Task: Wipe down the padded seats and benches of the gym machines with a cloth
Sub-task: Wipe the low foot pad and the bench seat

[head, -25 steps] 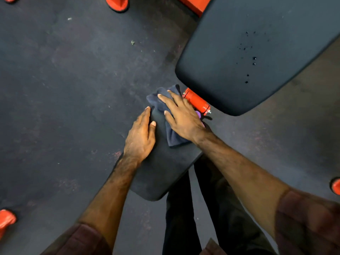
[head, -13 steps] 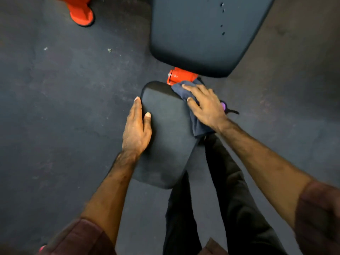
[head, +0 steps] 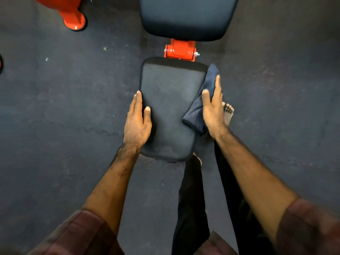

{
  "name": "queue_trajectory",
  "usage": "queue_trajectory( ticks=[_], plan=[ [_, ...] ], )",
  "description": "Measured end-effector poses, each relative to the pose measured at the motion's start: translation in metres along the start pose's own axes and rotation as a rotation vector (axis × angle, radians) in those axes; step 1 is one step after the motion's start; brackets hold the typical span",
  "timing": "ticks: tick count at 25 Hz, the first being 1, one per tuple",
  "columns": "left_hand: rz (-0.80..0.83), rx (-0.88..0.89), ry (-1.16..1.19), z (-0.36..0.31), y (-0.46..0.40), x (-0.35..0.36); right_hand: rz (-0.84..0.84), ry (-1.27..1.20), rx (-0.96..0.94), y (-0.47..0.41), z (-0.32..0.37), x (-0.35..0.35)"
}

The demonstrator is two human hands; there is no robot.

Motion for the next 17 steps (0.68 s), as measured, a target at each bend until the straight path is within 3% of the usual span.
queue_trajectory(
  ticks=[4,10,13,17],
  plan=[
    [-0.005,-0.051,0.011,0.002,0.017,0.001,0.037,-0.078,-0.015,0.111,-0.025,0.022],
    [-0.043,-0.019,-0.009,0.011,0.028,0.005,-0.029,-0.068,0.082,0.047,-0.027,0.005],
    [-0.033,-0.030,0.013,0.010,0.031,0.006,0.015,-0.079,-0.021,0.099,-0.037,0.022],
    [0.114,-0.134,0.021,0.007,0.029,0.008,0.141,-0.074,0.150,0.167,-0.070,0.024]
  ],
)
Point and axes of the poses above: each hand's wrist, its own y-axis away from the middle knuckle, its own x-axis out of the palm, z = x × y, the point moved 10 cm from there along -y, towards the middle knuckle, and after that the axes turned 6 degrees about -y, right-handed, at the moved point
